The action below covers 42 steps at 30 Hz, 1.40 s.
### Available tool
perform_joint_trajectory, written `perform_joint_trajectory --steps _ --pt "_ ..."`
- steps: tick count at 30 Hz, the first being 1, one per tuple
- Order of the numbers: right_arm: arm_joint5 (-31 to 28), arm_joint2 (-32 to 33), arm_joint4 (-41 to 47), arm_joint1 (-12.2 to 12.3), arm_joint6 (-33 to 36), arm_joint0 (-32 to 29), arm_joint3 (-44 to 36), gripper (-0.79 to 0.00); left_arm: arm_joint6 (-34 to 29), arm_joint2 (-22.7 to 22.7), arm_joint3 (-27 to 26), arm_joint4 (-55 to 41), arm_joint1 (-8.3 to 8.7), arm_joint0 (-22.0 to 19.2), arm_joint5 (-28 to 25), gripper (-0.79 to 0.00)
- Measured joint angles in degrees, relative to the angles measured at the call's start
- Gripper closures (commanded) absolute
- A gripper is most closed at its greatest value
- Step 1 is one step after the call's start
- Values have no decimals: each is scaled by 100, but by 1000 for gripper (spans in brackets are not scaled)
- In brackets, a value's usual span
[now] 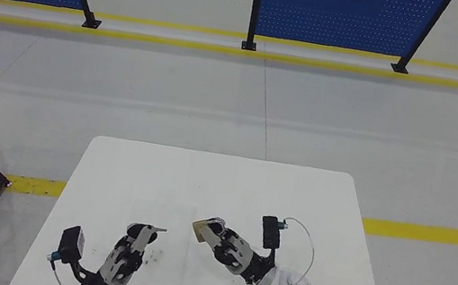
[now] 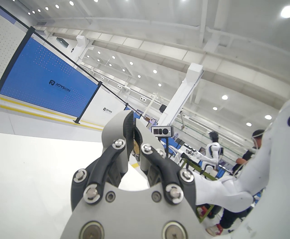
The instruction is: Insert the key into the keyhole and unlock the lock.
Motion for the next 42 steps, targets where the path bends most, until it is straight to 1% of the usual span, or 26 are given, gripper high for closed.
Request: perform_joint_trajectory --steps 13,15,18,22,25,29,31,34,42 --pt "35 2 1 1 6 -1 -5 0 5 -7 -4 33 1 5 5 0" --pt "116 -16 76 -10 -14 -24 -50 0 -9 2 -6 19 0 -2 11 0" --pt "186 -62 343 -42 -134 -72 -68 0 -117 156 -15 -285 -25 -72 -13 0" --pt "146 -219 572 -122 -456 -114 -56 0 -32 574 175 -852 -93 -190 -346 0" --pt "2 -348 777 -183 -642 -116 11 0 291 852 336 -954 -168 -291 -523 0" --pt "-27 -449 846 -257 -856 -113 76 0 737 1174 555 -996 -272 -442 -801 0" --pt "-10 -493 802 -292 -940 -119 105 0 970 1269 606 -871 -332 -525 -710 0" --pt "45 -526 708 -333 -1043 -125 123 0 1153 1441 586 -619 -417 -572 -514 0" --pt "46 -529 699 -335 -1044 -125 125 0 1421 1712 637 -385 -569 -672 -245 0"
